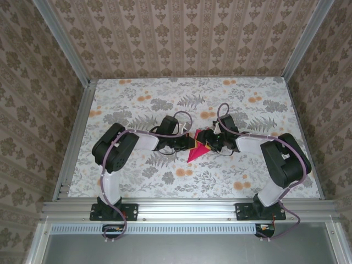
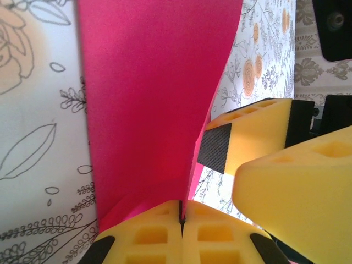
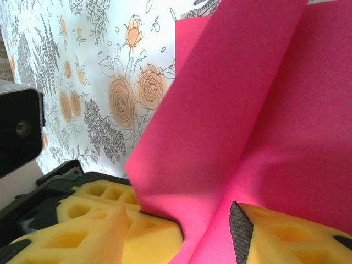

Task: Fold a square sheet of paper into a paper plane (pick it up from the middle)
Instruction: Fourth fold the wing at the center of the table.

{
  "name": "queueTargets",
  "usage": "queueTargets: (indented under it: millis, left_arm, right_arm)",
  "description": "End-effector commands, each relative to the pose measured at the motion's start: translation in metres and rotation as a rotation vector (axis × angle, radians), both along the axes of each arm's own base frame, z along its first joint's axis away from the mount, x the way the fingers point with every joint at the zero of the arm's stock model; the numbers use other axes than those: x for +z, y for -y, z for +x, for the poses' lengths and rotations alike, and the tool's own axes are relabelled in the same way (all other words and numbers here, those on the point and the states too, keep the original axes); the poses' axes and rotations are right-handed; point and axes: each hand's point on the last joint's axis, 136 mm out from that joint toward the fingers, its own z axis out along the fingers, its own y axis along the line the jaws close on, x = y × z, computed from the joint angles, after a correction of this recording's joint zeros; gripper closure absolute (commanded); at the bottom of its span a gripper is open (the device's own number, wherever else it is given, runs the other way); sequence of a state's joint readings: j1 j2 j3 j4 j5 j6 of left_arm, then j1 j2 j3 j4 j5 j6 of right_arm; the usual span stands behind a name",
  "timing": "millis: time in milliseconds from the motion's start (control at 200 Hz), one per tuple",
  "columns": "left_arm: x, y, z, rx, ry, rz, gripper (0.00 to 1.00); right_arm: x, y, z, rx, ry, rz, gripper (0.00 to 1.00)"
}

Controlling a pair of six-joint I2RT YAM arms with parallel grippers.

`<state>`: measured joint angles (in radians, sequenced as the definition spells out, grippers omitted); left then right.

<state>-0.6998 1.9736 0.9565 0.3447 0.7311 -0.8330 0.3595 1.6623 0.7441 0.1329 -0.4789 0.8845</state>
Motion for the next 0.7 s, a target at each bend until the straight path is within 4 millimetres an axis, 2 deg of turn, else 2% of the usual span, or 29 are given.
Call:
queueTargets:
  millis: [0, 350, 695]
  left_arm:
    - [0.004, 0.009, 0.0, -0.022, -0.009, -0.027, 0.93]
    - [0.013, 0.004, -0.006, -0.024, 0.022, -0.053, 0.8]
    - [0.028, -0.015, -0.007, 0.081, 0.173, 0.011, 0.62]
  right_arm:
    - [-0.011, 0.001, -0.003, 0.019, -0.013, -0.003, 0.46]
    - [-0.031, 0.018, -0.006, -0.045, -0.095, -0.101, 0.54]
    - [-0.034, 0.022, -0.006, -0.082, -0.119, -0.117, 0.55]
